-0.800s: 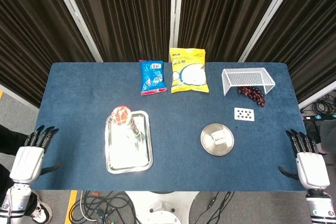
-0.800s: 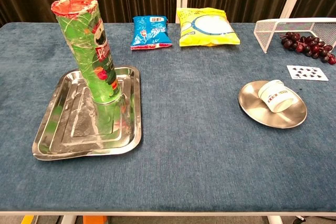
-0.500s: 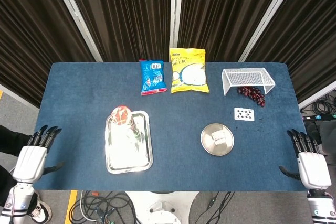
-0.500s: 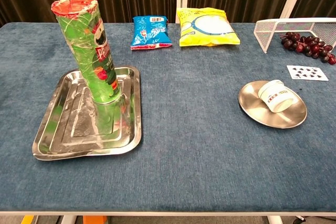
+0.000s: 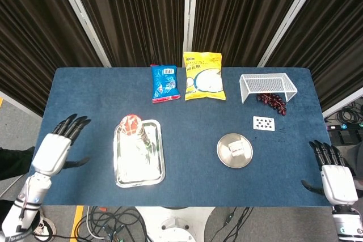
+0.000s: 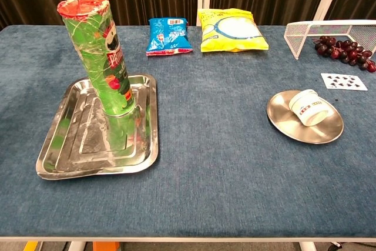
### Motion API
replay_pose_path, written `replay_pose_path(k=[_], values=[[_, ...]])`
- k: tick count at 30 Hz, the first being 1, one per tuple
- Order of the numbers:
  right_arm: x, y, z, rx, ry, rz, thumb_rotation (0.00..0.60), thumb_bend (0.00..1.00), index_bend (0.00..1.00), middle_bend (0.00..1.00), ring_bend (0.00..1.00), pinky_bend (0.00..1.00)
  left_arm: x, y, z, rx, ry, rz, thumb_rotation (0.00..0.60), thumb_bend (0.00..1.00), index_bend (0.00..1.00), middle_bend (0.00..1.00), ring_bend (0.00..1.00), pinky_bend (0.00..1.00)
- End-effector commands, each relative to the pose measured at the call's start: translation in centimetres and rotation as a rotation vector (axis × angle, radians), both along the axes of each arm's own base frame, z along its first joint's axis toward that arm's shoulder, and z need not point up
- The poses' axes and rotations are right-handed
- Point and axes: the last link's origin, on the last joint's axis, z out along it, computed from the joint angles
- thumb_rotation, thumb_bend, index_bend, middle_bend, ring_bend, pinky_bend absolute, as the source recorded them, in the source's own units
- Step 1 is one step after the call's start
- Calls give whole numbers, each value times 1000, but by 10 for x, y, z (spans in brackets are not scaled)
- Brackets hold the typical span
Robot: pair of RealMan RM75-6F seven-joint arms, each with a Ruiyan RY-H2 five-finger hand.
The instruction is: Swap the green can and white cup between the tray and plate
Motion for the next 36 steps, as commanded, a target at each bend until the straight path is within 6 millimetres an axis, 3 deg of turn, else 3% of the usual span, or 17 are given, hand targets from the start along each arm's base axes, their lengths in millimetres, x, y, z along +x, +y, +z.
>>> replay_pose_path(k=[1,9,17,27,36], values=[[-1,0,-1,2,1,-2,600,36,0,55,0,0,35,30,3,-78,-23,-74,600,9,100,72,22,182],[-8,-1,-3,4,-7,-25,600,37,0,55,0,0,85,63,-16,-239,20,-180,600,9,98,62,7,182],[-14,-1,-2,1,-13,-40,600,39,0,53,0,0,114,82,-31,-304,71,-260,600,10,99,59,3,200],[-19,0,0,-8,-13,-50,600,40,0,53,0,0,108,101,-43,-340,174,-220,600,10,111,106,40,362],[-23,0,-1,-17,0,-64,600,41,0,53,0,0,104,107,-48,-321,189,-208,600,14,258,234,169,501]])
